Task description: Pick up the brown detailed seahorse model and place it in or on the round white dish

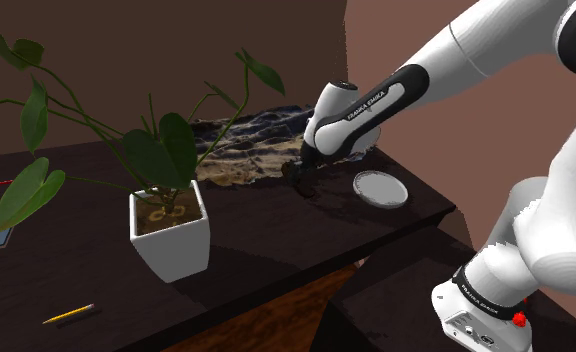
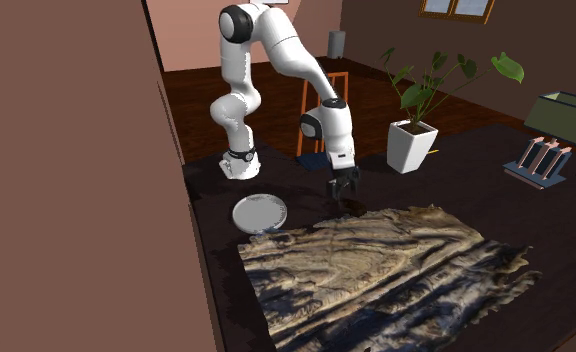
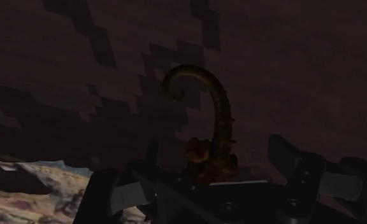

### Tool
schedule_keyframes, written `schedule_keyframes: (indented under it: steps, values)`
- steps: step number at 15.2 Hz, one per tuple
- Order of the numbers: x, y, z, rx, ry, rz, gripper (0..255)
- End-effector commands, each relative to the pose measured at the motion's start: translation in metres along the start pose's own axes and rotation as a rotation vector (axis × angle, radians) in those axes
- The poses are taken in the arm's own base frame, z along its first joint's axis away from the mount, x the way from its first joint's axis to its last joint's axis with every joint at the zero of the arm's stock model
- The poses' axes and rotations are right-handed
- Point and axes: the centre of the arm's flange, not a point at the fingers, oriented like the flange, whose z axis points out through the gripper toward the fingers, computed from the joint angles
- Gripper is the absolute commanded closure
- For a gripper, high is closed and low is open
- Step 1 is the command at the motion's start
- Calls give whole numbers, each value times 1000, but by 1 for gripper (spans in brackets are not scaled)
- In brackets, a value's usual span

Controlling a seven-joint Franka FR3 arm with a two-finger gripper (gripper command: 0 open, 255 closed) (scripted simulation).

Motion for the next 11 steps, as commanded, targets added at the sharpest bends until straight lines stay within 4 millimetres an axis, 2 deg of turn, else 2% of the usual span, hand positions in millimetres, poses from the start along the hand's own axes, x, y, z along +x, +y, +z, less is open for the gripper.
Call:
schedule_keyframes:
  steps: [1, 2, 10, 11]
  values:
    - [0, 0, 11, 0, 1, -1, 0]
    - [0, 0, 19, 0, 1, -1, 0]
    - [0, 0, 19, 0, 1, -1, 0]
    - [0, 0, 19, 0, 1, -1, 255]
